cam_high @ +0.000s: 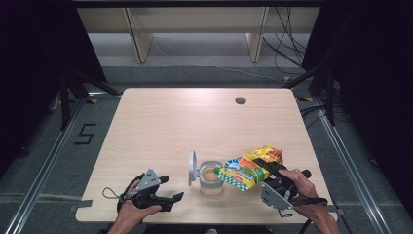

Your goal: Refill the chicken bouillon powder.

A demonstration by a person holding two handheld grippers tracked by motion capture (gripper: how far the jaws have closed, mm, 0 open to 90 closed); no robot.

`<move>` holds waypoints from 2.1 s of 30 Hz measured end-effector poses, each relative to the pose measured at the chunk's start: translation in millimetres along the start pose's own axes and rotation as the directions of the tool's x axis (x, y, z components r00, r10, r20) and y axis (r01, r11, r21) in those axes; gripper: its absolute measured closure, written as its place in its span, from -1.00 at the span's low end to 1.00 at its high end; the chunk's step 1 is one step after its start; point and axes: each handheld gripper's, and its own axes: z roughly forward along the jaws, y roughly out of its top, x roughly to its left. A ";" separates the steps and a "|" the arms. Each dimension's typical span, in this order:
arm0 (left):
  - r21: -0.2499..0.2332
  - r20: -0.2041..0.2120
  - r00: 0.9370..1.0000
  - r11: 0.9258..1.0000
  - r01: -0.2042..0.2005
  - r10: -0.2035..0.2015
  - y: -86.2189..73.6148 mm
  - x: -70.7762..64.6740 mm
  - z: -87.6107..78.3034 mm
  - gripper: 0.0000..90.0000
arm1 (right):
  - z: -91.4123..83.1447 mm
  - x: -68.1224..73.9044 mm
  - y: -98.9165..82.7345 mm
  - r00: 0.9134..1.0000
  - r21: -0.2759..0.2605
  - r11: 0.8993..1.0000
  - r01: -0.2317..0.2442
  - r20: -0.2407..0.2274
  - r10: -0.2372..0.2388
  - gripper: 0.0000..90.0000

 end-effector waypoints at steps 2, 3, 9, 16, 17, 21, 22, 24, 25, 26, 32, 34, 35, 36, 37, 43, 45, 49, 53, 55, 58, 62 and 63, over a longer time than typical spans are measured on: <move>-0.001 -0.002 1.000 1.000 0.000 0.000 0.0 -0.1 -0.2 -0.59 | 1.4 2.2 -3.7 0.999 -0.023 0.999 -0.048 0.000 0.048 0.46; 0.000 -0.002 1.000 1.000 -0.005 0.005 0.1 0.2 -0.3 -0.58 | 0.1 0.4 -3.5 0.999 -0.010 0.999 -0.035 -0.007 0.035 0.46; -0.004 0.000 1.000 1.000 -0.014 0.014 0.4 0.7 -0.2 -0.58 | 1.9 4.9 -6.7 0.997 -0.030 0.997 -0.070 -0.023 0.069 0.47; 0.002 -0.005 1.000 1.000 -0.020 0.020 0.6 0.6 -1.5 -0.58 | 4.2 9.0 -9.7 0.989 -0.057 0.988 -0.145 -0.038 0.143 0.48; 0.000 -0.006 1.000 1.000 -0.019 0.019 0.7 0.6 -1.4 -0.58 | 4.0 7.2 -10.1 0.991 -0.058 0.990 -0.127 -0.038 0.125 0.49; 0.000 -0.006 1.000 1.000 -0.021 0.021 0.7 0.9 -1.6 -0.59 | 5.1 7.4 -14.0 0.985 -0.085 0.982 -0.171 -0.044 0.167 0.49; 0.001 -0.007 1.000 1.000 -0.021 0.021 0.7 0.9 -1.6 -0.58 | 5.1 9.8 -15.0 0.977 -0.082 0.974 -0.213 -0.049 0.209 0.50; 0.001 -0.007 1.000 1.000 -0.021 0.021 0.7 0.9 -1.5 -0.58 | 6.1 8.5 -17.3 0.975 -0.096 0.971 -0.218 -0.055 0.214 0.50; 0.001 -0.007 1.000 1.000 -0.021 0.021 0.7 0.9 -1.5 -0.59 | 4.7 9.6 -18.2 0.969 -0.079 0.966 -0.245 -0.058 0.240 0.50; 0.001 -0.007 1.000 1.000 -0.021 0.021 0.7 0.9 -1.6 -0.58 | 6.0 8.6 -19.6 0.970 -0.092 0.967 -0.238 -0.062 0.233 0.51; 0.000 -0.007 1.000 1.000 -0.020 0.020 0.8 0.8 -1.5 -0.58 | 9.5 9.7 -30.5 0.932 -0.120 0.924 -0.362 -0.075 0.356 0.54; 0.000 -0.007 1.000 1.000 -0.021 0.021 0.8 0.8 -1.6 -0.59 | 11.1 9.8 -33.5 0.920 -0.134 0.911 -0.390 -0.087 0.381 0.54; -0.001 -0.003 1.000 1.000 -0.020 0.020 0.8 1.0 -1.5 -0.59 | 11.9 9.9 -35.3 0.913 -0.138 0.903 -0.408 -0.089 0.399 0.54; -0.002 -0.003 1.000 1.000 -0.019 0.019 0.8 1.0 -1.4 -0.58 | 12.9 10.0 -37.3 0.906 -0.141 0.895 -0.423 -0.088 0.414 0.54; 0.000 -0.005 1.000 1.000 -0.020 0.020 0.8 0.9 -1.5 -0.59 | 14.1 9.7 -39.4 0.897 -0.148 0.885 -0.442 -0.091 0.433 0.54; -0.009 -0.002 1.000 1.000 -0.007 0.007 0.5 -0.1 -0.5 -0.58 | 21.7 10.1 -52.5 0.800 -0.207 0.774 -0.599 -0.112 0.590 0.56; -0.005 -0.002 1.000 1.000 -0.011 0.011 0.6 0.0 -0.8 -0.59 | 25.3 10.3 -56.4 0.772 -0.210 0.744 -0.634 -0.117 0.625 0.57; -0.009 -0.002 1.000 1.000 -0.007 0.007 0.5 -0.3 -0.4 -0.58 | 33.9 10.0 -62.8 0.734 -0.204 0.708 -0.677 -0.114 0.669 0.57; -0.004 -0.003 1.000 1.000 -0.018 0.018 1.0 0.8 -1.8 -0.58 | 41.5 10.6 -68.1 0.683 -0.200 0.657 -0.727 -0.119 0.720 0.58; -0.006 -0.006 1.000 1.000 0.003 -0.003 0.4 0.0 -1.6 -0.58 | 45.7 9.3 -71.4 0.681 -0.216 0.651 -0.728 -0.121 0.722 0.58; -0.006 -0.002 1.000 1.000 0.002 -0.002 0.5 -0.1 -1.7 -0.59 | 49.1 9.6 -74.8 0.660 -0.214 0.630 -0.747 -0.122 0.741 0.59; -0.009 -0.003 1.000 1.000 -0.001 0.001 0.5 0.5 -1.9 -0.59 | 50.7 9.3 -79.3 0.639 -0.224 0.608 -0.761 -0.105 0.762 0.59; -0.008 -0.006 1.000 1.000 0.005 -0.005 0.4 0.1 -2.1 -0.59 | 50.1 10.8 -79.1 0.620 -0.211 0.591 -0.778 -0.106 0.778 0.59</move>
